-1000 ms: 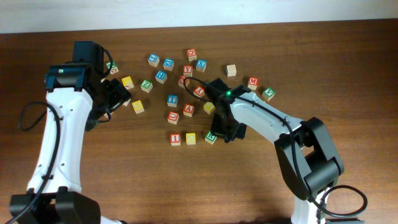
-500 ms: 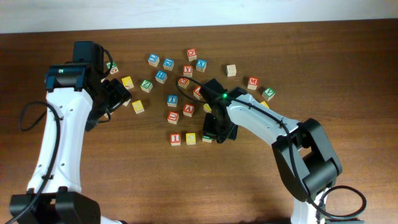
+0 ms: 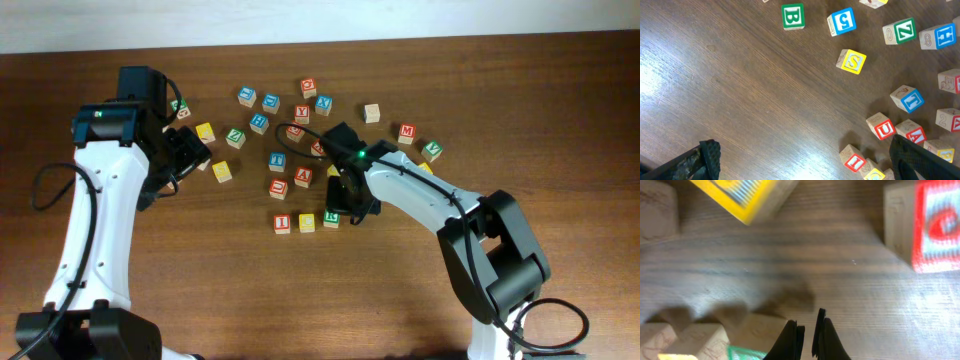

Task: Spell out ICRA
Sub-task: 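Lower the green R block beside the C and open the right gripper, then raise the right gripper and pull it back to the right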

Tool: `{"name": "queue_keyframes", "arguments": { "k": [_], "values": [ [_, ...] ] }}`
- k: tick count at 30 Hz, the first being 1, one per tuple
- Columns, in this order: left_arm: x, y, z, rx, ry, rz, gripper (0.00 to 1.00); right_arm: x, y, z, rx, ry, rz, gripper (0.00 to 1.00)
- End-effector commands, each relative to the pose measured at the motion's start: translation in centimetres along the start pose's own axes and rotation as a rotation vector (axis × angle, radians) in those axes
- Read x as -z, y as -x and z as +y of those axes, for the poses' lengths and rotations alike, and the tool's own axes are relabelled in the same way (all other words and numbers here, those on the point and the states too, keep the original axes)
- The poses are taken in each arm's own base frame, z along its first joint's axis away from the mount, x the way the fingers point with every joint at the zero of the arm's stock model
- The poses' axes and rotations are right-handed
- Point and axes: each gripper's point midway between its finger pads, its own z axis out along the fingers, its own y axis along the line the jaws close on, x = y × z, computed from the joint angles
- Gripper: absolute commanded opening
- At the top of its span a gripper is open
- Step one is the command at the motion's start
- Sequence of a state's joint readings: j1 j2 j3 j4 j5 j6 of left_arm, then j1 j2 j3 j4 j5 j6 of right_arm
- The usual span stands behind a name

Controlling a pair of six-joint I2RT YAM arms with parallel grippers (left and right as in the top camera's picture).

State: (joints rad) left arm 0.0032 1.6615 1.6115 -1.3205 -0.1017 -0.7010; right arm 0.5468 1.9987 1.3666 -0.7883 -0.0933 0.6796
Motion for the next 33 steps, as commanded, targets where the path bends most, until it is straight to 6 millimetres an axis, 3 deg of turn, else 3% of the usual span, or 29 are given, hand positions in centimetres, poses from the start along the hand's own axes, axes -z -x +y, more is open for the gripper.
{"name": "queue_keyframes", "arguments": {
  "k": [1,5,14,22,26,29,33],
  "values": [
    [-0.4,-0.1,0.2,0.012,0.016,0.007,0.99,-0.3,0.8,0.5,0.084,0.016,-0.039,0.04],
    [-0.4,-0.1,0.2,0.011,0.016,0.007,0.99,-0.1,0.9,2.5,0.123,0.117,-0.032,0.04],
    [-0.4,-0.1,0.2,0.011,0.016,0.007,0.99,-0.2,-0.6,3.9,0.242,0.144,-0.002,0.04],
    [-0.4,-0.1,0.2,0.012,0.016,0.007,0.99,-0.3,-0.6,3.8,0.246,0.129,-0.011,0.04],
    [-0.4,-0.1,0.2,0.012,0.016,0.007,0.99,-0.2,0.4,3.3,0.143,0.105,-0.043,0.04],
    [-0.4,-0.1,0.2,0.012,0.016,0.007,0.99,1.7,2.1,3.3,0.117,0.122,-0.07,0.04],
    [-0.4,-0.1,0.2,0.012,0.016,0.007,0.99,8.0,4.6,3.2,0.079,0.149,-0.143,0.04]
  ]
}}
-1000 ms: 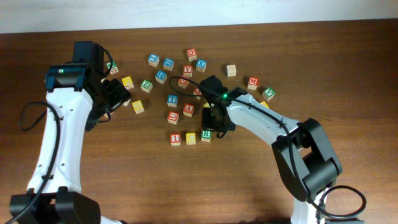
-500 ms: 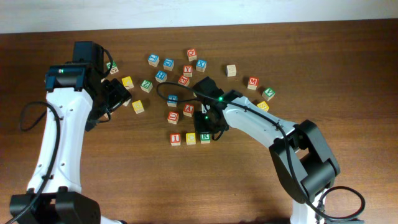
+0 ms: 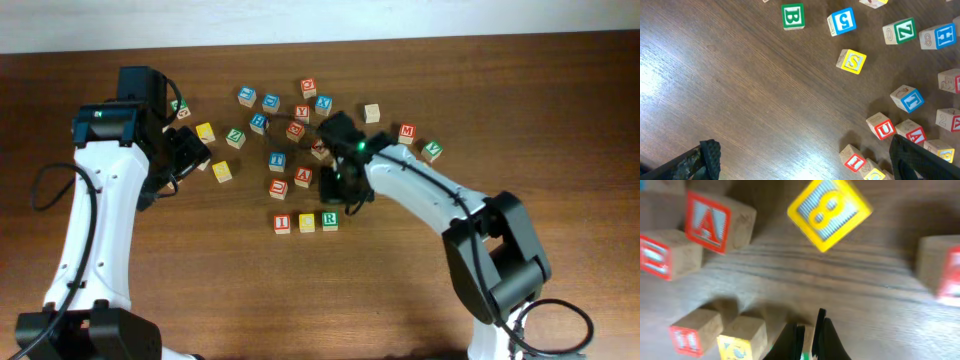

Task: Spell out ICRA
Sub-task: 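Raise the right gripper and pull it back to the right, then move the left gripper over the red A block near the center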

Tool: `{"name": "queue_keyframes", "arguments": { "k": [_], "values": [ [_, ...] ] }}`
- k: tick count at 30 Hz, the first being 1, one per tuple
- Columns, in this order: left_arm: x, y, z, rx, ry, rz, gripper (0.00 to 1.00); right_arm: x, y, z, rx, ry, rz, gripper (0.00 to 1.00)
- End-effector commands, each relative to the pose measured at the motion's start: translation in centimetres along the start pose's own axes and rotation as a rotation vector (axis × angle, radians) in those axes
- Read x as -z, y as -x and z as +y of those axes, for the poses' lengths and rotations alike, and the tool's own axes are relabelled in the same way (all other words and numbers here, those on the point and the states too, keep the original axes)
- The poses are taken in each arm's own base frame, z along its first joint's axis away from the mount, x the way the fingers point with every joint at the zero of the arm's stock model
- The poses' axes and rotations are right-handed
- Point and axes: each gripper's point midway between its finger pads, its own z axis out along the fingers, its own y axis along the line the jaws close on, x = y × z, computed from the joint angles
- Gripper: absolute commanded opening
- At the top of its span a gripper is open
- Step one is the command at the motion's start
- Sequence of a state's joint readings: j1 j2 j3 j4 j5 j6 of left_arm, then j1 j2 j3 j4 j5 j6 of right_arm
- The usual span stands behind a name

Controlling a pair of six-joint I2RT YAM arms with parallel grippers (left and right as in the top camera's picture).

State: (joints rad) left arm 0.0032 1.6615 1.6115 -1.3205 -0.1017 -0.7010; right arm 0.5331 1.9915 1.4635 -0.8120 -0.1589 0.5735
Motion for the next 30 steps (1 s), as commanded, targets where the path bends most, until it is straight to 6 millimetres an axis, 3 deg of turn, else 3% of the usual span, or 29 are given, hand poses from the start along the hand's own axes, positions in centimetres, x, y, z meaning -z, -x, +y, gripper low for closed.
{"name": "queue_keyframes", "arguments": {
  "k": [1,3,5,6,7,8,12,16,30],
  "values": [
    [-0.4,-0.1,0.2,0.012,0.016,0.007,0.99,7.0,3.4,0.3,-0.034,0.035,-0.138,0.04],
    [-0.4,-0.1,0.2,0.012,0.016,0.007,0.99,11.0,4.1,-2.2,-0.097,0.002,-0.169,0.05],
    [-0.4,-0.1,0.2,0.012,0.016,0.007,0.99,14.1,4.0,-7.2,-0.209,-0.063,-0.175,0.21],
    [-0.4,-0.1,0.2,0.012,0.016,0.007,0.99,14.9,3.7,-9.5,-0.264,-0.102,-0.162,0.68],
    [-0.4,-0.1,0.2,0.012,0.016,0.007,0.99,15.3,2.9,-12.7,-0.338,-0.155,-0.123,0.98],
    [-0.4,-0.1,0.2,0.012,0.016,0.007,0.99,15.7,2.0,-15.8,-0.422,-0.196,-0.079,0.98],
    [-0.4,-0.1,0.2,0.012,0.016,0.007,0.99,17.0,1.4,-21.5,-0.566,-0.267,-0.076,0.98],
    [-0.4,-0.1,0.2,0.012,0.016,0.007,0.99,18.0,1.3,-25.4,-0.664,-0.308,-0.101,0.98],
    [-0.4,-0.4,-0.2,0.013,-0.01,0.024,0.99,18.2,1.2,-26.1,-0.684,-0.309,-0.106,0.98]
  ]
}}
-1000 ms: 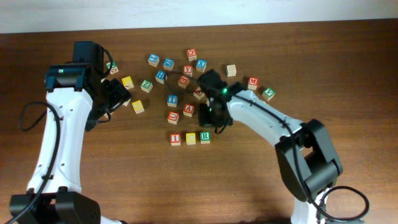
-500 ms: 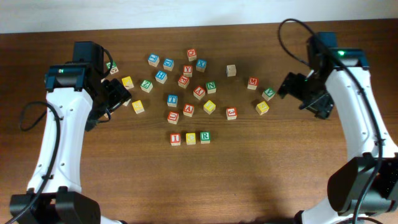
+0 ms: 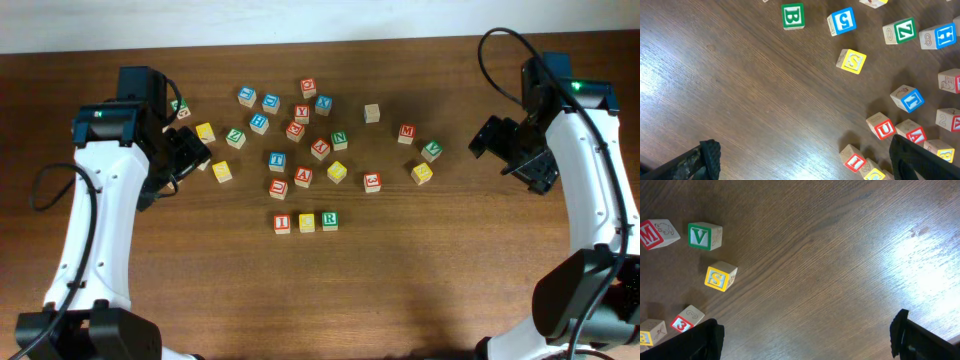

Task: Spell out ICRA
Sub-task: 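Move the left gripper over the red A block near the center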

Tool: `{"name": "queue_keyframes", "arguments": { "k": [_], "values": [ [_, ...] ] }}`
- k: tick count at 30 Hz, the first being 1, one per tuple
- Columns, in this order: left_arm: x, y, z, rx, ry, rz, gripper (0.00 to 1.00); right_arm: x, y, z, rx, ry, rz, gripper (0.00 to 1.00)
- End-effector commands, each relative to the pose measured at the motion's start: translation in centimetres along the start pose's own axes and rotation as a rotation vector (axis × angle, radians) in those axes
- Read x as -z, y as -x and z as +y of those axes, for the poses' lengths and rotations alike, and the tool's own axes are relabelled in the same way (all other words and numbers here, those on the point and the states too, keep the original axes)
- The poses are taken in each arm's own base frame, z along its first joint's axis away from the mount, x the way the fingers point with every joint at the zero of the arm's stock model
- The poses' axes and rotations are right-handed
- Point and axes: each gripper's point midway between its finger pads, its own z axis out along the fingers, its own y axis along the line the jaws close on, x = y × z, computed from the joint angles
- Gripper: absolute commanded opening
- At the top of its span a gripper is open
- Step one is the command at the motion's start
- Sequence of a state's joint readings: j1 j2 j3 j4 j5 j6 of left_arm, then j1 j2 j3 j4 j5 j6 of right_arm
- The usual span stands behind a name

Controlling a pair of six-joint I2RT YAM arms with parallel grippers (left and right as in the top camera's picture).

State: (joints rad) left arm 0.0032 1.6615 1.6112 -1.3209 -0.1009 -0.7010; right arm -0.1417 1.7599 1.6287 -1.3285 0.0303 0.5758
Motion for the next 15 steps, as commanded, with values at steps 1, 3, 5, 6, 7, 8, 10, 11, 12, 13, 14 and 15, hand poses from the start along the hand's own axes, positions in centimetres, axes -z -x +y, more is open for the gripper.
{"name": "queue_keyframes", "arguments": {
  "k": [1,3,5,6,7,8,10,11,12,13,14,15],
  "values": [
    [-0.3,-1.5,-1.2,0.012,-0.07,0.085,0.99,0.0,0.2,-0.4,-0.008,-0.017,-0.01,0.98],
    [0.4,-3.1,-4.3,-0.048,-0.244,0.185,0.99,0.0,0.2,-0.4,-0.008,-0.017,-0.01,0.98],
    [2.9,-5.1,-10.2,-0.373,-0.573,0.204,0.99,0.0,0.2,-0.4,-0.008,-0.017,-0.01,0.98],
    [3.1,-5.8,-11.1,-0.415,-0.592,0.2,0.99,0.0,0.2,-0.4,-0.008,-0.017,-0.01,0.98],
    [2.8,-6.6,-11.8,-0.478,-0.54,0.16,0.99,0.0,0.2,-0.4,-0.008,-0.017,-0.01,0.98],
    [2.2,-6.9,-12.0,-0.524,-0.461,0.106,0.99,0.0,0.2,-0.4,-0.008,-0.017,-0.01,0.98],
    [1.0,-7.4,-12.6,-0.614,-0.316,0.003,0.99,0.0,0.2,-0.4,-0.008,-0.017,-0.01,0.98],
    [0.6,-8.1,-13.6,-0.656,-0.291,-0.03,0.99,0.0,0.2,-0.4,-0.008,-0.017,-0.01,0.98],
    [0.5,-9.2,-14.9,-0.696,-0.304,-0.038,0.99,0.0,0.2,-0.4,-0.008,-0.017,-0.01,0.98],
    [0.4,-10.2,-15.6,-0.725,-0.312,-0.037,0.99,0.0,0.2,-0.4,-0.008,-0.017,-0.01,0.98],
    [0.6,-10.6,-16.9,-0.745,-0.336,-0.064,0.99,0.0,0.2,-0.4,-0.008,-0.017,-0.01,0.98],
    [0.6,-10.8,-17.7,-0.759,-0.35,-0.083,0.99,0.0,0.2,-0.4,-0.008,-0.017,-0.01,0.99]
  ]
}}
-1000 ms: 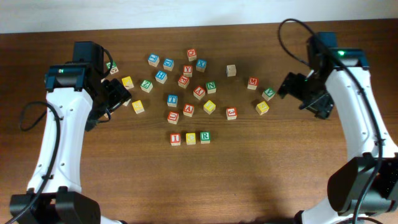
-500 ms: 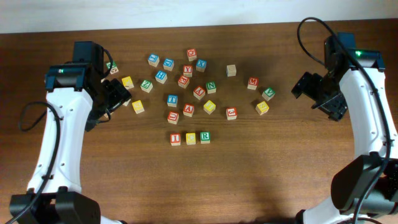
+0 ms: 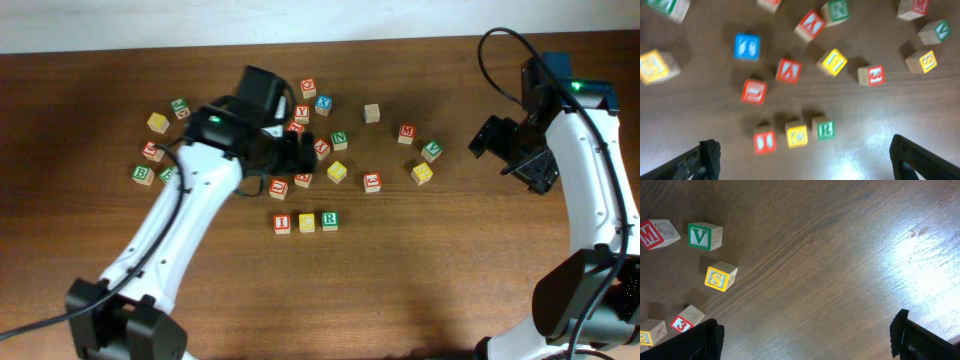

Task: Spell out ICRA
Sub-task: 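Move the left gripper over the red A block near the center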

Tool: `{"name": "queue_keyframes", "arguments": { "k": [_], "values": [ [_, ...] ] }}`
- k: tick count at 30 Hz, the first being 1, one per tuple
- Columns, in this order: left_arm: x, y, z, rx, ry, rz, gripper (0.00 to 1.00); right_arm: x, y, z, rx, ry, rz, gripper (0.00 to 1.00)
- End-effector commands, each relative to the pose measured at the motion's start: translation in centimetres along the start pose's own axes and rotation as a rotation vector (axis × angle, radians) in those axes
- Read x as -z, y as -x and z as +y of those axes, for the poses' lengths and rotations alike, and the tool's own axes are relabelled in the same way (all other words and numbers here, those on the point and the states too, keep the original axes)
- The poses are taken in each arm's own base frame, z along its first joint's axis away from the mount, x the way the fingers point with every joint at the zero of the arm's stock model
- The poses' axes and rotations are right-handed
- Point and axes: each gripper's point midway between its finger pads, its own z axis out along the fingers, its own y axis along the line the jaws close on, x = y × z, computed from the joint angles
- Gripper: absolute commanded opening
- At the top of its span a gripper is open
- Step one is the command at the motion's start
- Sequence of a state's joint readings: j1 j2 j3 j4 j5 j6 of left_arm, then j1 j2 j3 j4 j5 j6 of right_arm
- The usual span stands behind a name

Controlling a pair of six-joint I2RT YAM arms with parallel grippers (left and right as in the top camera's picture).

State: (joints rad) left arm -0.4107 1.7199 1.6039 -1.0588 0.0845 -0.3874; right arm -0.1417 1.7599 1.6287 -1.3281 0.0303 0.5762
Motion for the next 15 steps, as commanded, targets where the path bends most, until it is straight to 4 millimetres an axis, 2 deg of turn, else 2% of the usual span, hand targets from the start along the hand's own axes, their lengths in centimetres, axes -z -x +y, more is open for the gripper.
{"name": "queue_keyframes", "arguments": {
  "k": [1,3,4,6,9,13,14,15],
  "values": [
    [-1.0,1.1,-1.0,-0.084,0.054,-0.066,0.95,0.0,0.2,-0.4,-0.008,-0.018,-0.01,0.98],
    [-2.2,2.0,0.9,-0.156,0.194,-0.092,0.75,0.0,0.2,-0.4,-0.008,-0.018,-0.01,0.98],
    [-3.2,1.7,1.3,-0.158,0.215,-0.07,0.77,0.0,0.2,-0.4,-0.008,-0.018,-0.01,0.98],
    [-6.6,0.1,1.2,-0.209,0.199,0.044,0.86,0.0,0.2,-0.4,-0.008,-0.018,-0.01,0.98],
    [-9.3,-1.1,0.8,-0.306,0.15,0.128,0.87,0.0,0.2,-0.4,-0.008,-0.017,-0.01,0.98],
    [-12.8,-1.4,1.0,-0.315,0.153,0.162,0.83,0.0,0.2,-0.4,-0.008,-0.018,-0.01,0.98],
    [-13.4,-1.2,1.0,-0.316,0.151,0.156,0.76,0.0,0.2,-0.4,-0.008,-0.018,-0.01,0.98],
    [-14.0,-1.1,0.9,-0.316,0.149,0.152,0.75,0.0,0.2,-0.4,-0.008,-0.018,-0.01,0.98]
  ]
}}
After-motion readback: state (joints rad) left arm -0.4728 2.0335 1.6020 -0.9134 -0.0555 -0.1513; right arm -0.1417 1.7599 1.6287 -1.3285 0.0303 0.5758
